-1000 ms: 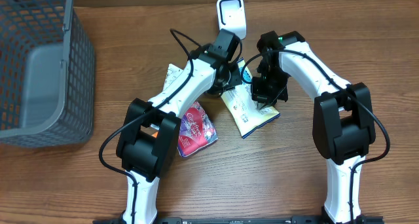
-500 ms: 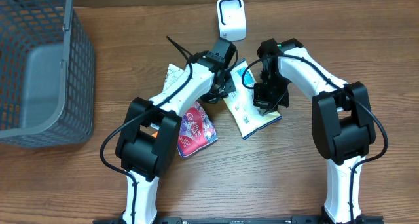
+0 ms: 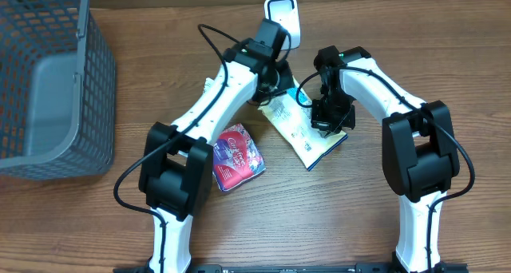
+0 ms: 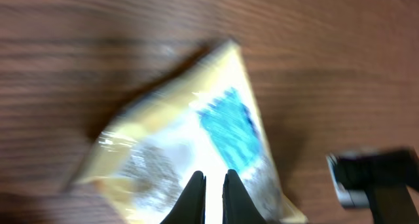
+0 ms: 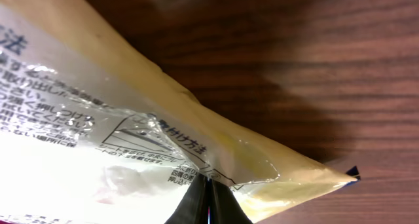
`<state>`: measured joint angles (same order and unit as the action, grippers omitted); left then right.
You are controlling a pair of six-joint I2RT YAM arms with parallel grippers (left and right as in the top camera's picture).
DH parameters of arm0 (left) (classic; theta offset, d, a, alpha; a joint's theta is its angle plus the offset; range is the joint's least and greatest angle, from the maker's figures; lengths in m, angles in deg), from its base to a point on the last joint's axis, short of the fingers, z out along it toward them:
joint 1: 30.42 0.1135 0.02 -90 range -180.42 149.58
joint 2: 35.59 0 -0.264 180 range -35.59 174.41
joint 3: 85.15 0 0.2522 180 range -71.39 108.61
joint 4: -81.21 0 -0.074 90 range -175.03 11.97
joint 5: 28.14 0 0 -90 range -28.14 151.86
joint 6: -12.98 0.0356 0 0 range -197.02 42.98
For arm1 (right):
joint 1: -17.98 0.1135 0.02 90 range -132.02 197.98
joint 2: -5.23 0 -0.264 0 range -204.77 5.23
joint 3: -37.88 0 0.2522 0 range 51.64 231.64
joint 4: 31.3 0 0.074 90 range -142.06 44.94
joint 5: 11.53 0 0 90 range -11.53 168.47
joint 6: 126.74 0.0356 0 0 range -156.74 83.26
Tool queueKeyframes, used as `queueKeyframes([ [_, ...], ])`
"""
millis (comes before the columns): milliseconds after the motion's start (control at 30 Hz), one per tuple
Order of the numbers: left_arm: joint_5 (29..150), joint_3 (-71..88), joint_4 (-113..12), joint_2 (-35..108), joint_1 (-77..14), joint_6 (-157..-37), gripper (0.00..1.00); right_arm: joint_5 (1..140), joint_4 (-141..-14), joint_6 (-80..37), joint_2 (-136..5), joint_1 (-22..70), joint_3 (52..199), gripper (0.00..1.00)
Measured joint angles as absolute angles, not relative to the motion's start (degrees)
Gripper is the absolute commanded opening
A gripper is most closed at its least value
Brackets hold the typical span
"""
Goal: Scan the item barcode
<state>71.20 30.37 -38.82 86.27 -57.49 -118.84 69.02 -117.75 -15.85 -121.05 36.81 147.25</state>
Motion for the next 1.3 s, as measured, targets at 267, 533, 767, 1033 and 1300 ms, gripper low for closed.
queueKeyframes([
  [267,71.9,30.4,-39.3,89.9,-60.0,-119.5,0.04,68.8,-117.1,-15.8,-121.0,36.8,147.3,0.04],
  [533,71.9,31.0,-34.7,93.6,-57.4,-121.7,0.04,69.5,-117.1,-15.7,-120.7,36.8,147.3,0.04],
  [767,66.3,31.0,-29.9,93.6,-52.3,-122.1,0.04,72.0,-119.3,-15.8,-120.6,36.6,147.3,0.04],
  [1033,61.8,31.0,-28.8,88.2,-48.8,-120.5,0.04,73.0,-122.3,-14.8,-120.6,34.0,148.6,0.04],
  [1300,68.0,31.5,-26.3,82.8,-53.4,-116.6,0.04,61.1,-120.6,-20.0,-120.6,33.8,151.6,0.06],
])
